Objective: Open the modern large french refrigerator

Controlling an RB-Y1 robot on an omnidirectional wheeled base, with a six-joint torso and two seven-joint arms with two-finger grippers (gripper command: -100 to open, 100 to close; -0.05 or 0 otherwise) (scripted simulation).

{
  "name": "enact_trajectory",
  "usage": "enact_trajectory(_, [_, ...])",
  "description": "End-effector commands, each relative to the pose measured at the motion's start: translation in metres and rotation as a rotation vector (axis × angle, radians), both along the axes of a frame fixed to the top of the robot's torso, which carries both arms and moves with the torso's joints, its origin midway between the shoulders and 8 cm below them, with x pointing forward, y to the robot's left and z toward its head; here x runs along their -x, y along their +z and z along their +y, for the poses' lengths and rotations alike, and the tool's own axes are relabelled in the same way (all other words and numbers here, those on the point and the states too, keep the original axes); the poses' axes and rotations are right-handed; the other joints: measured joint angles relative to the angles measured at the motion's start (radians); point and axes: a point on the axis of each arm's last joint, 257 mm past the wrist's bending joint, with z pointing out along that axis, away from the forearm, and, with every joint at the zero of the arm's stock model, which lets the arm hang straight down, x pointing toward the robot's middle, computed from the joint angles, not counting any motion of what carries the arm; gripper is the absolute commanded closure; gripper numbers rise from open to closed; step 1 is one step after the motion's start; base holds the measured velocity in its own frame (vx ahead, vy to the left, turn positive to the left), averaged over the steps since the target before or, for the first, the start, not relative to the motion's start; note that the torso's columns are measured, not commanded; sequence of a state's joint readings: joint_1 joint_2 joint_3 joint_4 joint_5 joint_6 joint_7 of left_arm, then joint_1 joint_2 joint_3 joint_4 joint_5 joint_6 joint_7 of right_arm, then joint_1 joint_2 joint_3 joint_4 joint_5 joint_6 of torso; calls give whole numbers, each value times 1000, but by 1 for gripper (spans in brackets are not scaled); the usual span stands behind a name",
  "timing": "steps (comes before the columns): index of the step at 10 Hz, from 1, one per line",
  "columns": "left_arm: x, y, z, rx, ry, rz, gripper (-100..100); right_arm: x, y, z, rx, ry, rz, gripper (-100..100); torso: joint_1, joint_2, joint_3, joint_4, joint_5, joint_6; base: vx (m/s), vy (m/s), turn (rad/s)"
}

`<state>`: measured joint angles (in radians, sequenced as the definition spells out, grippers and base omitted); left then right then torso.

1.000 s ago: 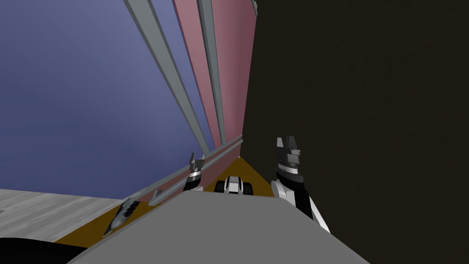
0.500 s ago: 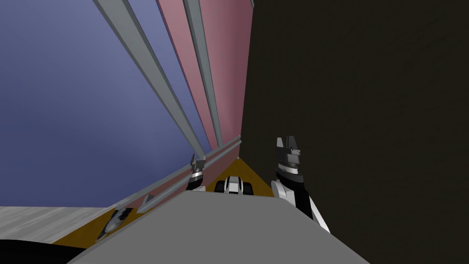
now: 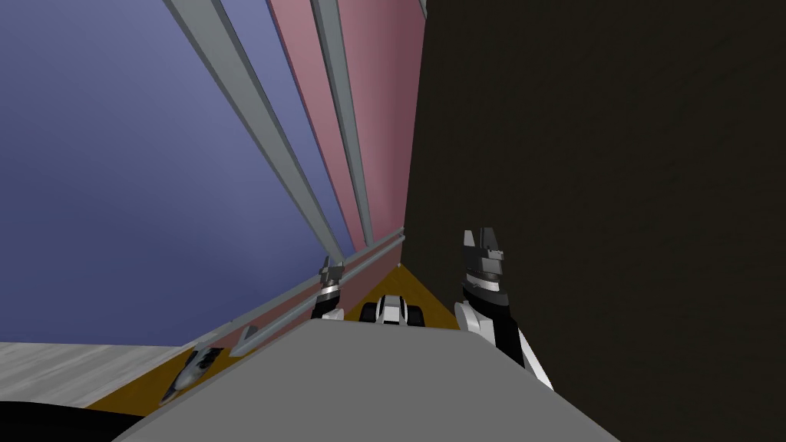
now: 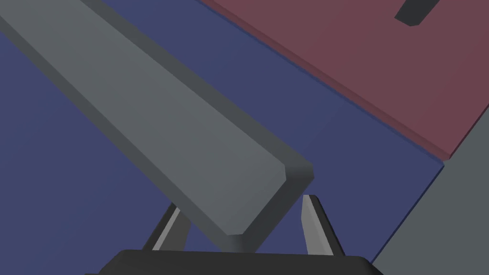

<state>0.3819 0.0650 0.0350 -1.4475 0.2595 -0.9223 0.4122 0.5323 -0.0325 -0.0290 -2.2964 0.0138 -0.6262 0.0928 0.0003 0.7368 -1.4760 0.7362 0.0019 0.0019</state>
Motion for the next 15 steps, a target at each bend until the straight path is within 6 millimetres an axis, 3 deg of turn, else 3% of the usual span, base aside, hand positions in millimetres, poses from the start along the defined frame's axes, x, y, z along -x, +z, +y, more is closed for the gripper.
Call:
enact_trajectory(1, [8,-10,-3,3,1,2,100,0,0,0,0,0,0,0,0,0,0,-1,1,-1,-23,9,-5])
enact_trajectory(2, [7,-4,-2,1,2,-6,100,0,0,0,0,0,0,0,-1,-1,0,-1,1,0,-15,1,0])
enact_trajectory(10, [0,5,-63,2,-258,11,100,0,0,0,0,0,0,0,-6,4,1,4,-4,2,-231,53,-160])
enact_trajectory(12, [3,-9,-37,7,-227,33,100,0,0,0,0,0,0,0,-7,-5,-4,3,-5,-1,-152,17,-146])
enact_trajectory(13, [3,-9,-37,7,-227,33,100,0,0,0,0,0,0,0,-2,-4,-3,1,-3,1,-194,16,-314])
enact_trajectory(14, [4,-15,-15,10,-215,41,100,0,0,0,0,0,0,0,-1,-3,-2,0,-1,1,-256,18,-365])
enact_trajectory(15, [4,-15,-15,10,-215,41,100,0,0,0,0,0,0,0,-1,1,0,1,-1,1,-200,5,-257])
